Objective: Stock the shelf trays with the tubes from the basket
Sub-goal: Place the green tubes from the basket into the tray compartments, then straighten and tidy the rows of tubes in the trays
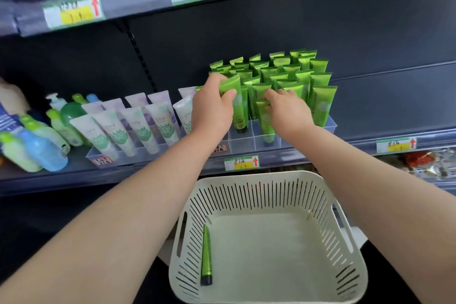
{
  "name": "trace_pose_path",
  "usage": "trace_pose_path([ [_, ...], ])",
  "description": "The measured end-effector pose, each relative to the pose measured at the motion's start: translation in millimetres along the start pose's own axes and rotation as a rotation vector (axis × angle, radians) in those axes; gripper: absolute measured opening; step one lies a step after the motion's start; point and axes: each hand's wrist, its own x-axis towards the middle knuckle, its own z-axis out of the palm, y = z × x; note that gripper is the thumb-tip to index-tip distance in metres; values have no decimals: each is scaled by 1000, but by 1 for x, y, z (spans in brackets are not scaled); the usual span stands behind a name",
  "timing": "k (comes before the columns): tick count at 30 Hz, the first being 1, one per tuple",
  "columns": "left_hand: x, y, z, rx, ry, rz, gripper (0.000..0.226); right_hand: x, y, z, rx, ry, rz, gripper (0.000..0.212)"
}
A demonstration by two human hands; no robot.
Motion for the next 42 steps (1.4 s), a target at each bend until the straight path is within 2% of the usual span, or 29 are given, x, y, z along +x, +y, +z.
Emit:
trace_pose_path([
  [6,18,-7,28,129,-122,-70,28,2,9,1,-16,84,-18,41],
  [12,24,-19,40,241,-259,-116,31,-10,11,3,-17,184,-81,43],
  [21,11,-20,26,153,-143,-35,32,-37,-6,9,8,273,-108,51],
  [27,-12,-22,4,104,-60,-7,28,-65,-14,16,-7,207,-131,52],
  [32,-62,-39,0,212,-50,65,26,-100,-15,39,-53,79,-182,43],
  [37,-116,-76,15,246,-190,-41,28,-139,-15,70,-110,-150,-211,39],
  [42,-154,-129,37,448,-475,-319,38,-172,-11,98,-126,-438,-307,44],
])
